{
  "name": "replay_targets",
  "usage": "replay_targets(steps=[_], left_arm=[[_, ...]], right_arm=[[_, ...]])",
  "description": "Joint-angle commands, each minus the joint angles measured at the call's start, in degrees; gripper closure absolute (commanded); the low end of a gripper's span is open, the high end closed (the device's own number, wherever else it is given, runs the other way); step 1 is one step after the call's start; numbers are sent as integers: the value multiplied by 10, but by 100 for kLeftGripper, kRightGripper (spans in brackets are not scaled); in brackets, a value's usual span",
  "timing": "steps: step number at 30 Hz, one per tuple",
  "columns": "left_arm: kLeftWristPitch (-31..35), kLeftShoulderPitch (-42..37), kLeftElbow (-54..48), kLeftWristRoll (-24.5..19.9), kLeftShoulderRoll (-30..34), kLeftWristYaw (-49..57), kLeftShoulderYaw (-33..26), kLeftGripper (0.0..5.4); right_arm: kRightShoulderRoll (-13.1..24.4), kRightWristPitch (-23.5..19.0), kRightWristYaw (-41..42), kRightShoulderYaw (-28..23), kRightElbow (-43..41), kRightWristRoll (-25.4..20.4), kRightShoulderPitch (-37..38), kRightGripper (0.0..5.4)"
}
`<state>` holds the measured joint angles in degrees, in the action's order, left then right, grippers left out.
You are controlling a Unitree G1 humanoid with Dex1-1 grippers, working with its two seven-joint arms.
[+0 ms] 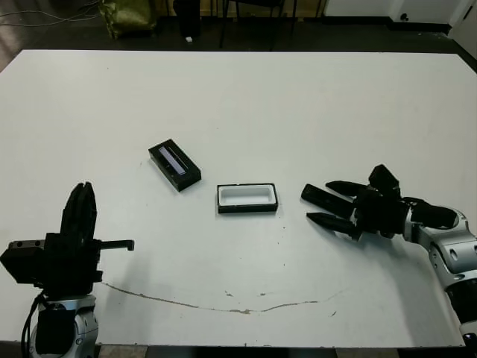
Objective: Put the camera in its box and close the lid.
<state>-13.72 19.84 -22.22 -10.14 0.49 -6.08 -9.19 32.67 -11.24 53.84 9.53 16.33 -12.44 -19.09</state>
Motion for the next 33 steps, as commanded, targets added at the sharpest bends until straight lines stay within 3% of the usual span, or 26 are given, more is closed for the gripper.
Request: replay_targets(steps=[1, 13, 17, 22, 24, 30, 33], left_arm=[[12, 5, 6, -1, 7, 0, -3, 540], [15, 6, 0, 3, 7, 2, -1, 540], [14, 6, 1, 4, 6, 3, -2, 540], [21, 9, -6, 7, 6, 6, 0, 540], [18, 8, -3, 4, 8, 2, -1, 540], [22, 8, -5, 2, 7, 3, -2, 540], [17, 7, -1, 3, 8, 2, -3, 540]], right_arm=[[14, -29, -21, 41, -8, 64, 43, 207], [13, -31, 1, 41, 12, 56, 38, 207], [17, -9, -10, 46, 9, 75, 41, 207], [9, 11, 3, 35, 39, 59, 35, 207], [4, 4, 16, 27, 56, 44, 29, 207], [12, -4, -5, 32, 26, 58, 34, 207], [5, -30, 6, 22, 37, 34, 30, 207]])
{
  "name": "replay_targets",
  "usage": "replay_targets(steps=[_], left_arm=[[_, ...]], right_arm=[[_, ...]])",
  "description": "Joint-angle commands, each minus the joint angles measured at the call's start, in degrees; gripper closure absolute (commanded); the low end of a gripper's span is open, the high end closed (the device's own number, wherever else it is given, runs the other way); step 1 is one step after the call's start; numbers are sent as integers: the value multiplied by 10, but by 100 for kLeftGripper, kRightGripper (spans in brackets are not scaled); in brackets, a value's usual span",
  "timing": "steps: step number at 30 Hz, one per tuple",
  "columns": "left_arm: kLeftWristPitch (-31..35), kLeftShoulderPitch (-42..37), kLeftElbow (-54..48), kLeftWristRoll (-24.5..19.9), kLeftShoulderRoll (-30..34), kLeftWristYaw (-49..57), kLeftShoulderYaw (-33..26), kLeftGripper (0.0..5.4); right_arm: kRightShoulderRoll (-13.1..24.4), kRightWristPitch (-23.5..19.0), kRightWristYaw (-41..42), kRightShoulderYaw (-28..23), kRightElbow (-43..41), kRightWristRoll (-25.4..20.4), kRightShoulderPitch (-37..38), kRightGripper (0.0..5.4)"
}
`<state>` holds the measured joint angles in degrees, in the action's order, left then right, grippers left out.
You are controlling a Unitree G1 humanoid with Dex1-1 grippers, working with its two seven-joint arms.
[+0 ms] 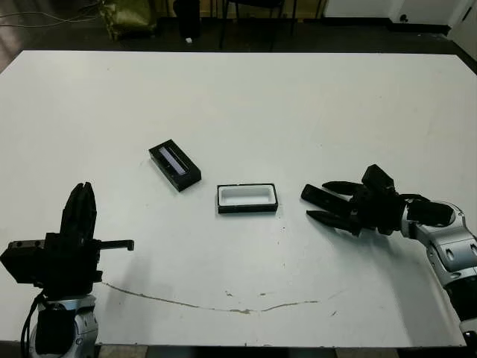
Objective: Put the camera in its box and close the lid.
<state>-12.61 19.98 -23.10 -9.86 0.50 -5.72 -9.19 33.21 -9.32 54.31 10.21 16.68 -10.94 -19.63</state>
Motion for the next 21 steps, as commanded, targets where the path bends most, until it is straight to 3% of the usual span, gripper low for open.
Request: replay_targets(steps=[1, 9, 21], left_arm=[[4, 5, 10, -1, 8, -3, -4, 540], [3, 3, 12, -2, 8, -4, -3, 540], [-1, 1, 15, 0, 8, -7, -3, 540]], right_arm=[[1, -62, -1, 15, 28, 17, 35, 207], [-20, -29, 60, -5, 108, -21, 14, 211], [-24, -19, 66, -23, 116, -31, 9, 457]])
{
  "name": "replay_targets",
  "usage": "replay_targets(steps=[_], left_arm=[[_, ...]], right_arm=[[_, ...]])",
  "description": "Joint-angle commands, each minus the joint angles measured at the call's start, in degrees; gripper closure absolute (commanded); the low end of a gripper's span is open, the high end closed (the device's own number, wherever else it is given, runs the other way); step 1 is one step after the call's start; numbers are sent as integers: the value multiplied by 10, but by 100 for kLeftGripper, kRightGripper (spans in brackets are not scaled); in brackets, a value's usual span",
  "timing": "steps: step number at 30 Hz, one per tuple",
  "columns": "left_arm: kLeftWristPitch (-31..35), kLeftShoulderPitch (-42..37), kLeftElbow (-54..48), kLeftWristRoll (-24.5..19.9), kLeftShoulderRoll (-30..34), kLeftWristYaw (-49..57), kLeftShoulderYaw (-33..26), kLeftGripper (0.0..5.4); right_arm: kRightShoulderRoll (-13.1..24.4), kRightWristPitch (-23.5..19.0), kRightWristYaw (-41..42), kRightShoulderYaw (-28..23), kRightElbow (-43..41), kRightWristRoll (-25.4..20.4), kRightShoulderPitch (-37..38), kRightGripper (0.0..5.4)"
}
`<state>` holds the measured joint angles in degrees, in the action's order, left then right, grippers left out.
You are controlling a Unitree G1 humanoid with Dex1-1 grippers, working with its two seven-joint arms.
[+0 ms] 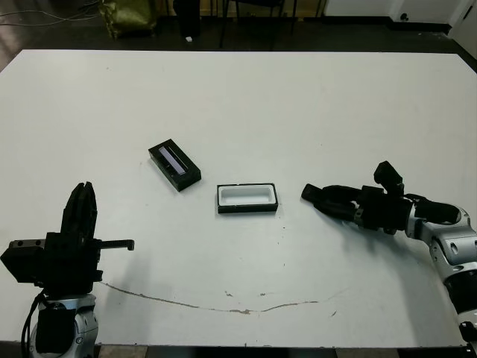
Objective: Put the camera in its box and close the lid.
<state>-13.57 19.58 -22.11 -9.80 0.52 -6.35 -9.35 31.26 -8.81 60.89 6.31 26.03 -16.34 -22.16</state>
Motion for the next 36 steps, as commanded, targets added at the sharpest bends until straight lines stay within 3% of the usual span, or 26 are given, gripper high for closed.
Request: replay_targets(steps=[1, 19, 25, 29, 36], left_arm=[[9, 6, 6, 0, 8, -1, -2, 540], [11, 7, 3, 2, 7, 2, -2, 540], [4, 5, 10, -5, 8, -4, -3, 540], [4, 5, 10, -6, 8, -5, -2, 540], [-2, 9, 11, 4, 3, 0, 1, 540]], right_arm=[[-4, -23, -2, 16, 21, 25, 35, 460], [-13, -4, 2, 13, 49, 27, 31, 465], [-2, -38, -13, 10, -4, 19, 31, 466], [-23, 8, 41, -11, 67, -8, 1, 466], [-32, -1, 76, -23, 86, -15, -38, 466]])
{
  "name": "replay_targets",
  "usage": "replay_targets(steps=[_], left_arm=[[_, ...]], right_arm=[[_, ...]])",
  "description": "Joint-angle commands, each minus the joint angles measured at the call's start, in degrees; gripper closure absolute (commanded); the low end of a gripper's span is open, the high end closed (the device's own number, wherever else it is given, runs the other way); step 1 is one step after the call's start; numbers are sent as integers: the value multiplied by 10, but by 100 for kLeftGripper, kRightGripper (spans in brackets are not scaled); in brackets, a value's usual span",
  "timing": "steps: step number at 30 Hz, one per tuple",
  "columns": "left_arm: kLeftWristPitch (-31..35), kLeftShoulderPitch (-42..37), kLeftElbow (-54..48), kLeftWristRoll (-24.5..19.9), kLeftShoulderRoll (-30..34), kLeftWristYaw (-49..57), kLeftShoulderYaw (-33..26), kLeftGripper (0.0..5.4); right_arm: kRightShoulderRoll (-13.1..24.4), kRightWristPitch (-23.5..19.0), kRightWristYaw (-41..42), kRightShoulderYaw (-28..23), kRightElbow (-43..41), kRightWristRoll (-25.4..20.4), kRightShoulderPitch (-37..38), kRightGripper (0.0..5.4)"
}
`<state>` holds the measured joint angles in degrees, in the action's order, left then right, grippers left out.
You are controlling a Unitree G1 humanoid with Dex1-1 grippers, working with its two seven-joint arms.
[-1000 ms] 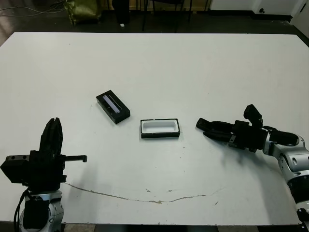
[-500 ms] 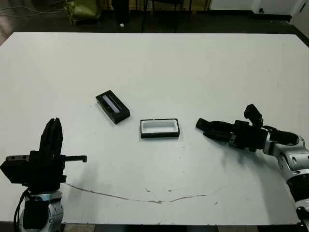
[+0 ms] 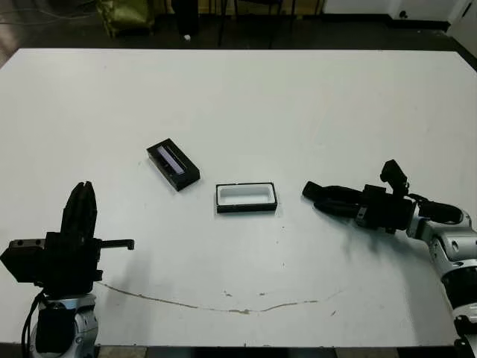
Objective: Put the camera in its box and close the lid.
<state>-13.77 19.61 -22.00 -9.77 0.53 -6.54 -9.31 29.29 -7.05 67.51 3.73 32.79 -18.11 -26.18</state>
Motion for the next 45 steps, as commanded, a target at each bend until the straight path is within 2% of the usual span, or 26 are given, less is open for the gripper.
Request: replay_targets(steps=[1, 11, 16, 22, 29, 38, 45], left_arm=[[-1, 9, 10, 5, 3, 1, 1, 540], [-8, 11, 14, 7, 3, 4, 4, 540], [-10, 16, 12, 8, 3, 5, 5, 540], [-8, 20, 11, 0, 3, 2, 7, 540], [6, 25, -3, 4, 2, 9, 10, 540], [5, 21, 2, 6, 6, 8, 9, 540], [10, 18, -1, 10, 5, 10, 11, 540]], right_arm=[[-14, -27, 17, 1, 23, -2, -4, 466], [-30, -53, 29, 16, 5, 9, -40, 466], [-46, -23, 65, 28, 45, 20, -83, 466], [-55, -21, 90, 39, 79, 37, -125, 466], [-51, -43, 80, 38, 29, 40, -125, 466], [-47, -37, 94, 41, 37, 46, -158, 466], [-55, -53, 103, 54, 43, 53, -188, 466]])
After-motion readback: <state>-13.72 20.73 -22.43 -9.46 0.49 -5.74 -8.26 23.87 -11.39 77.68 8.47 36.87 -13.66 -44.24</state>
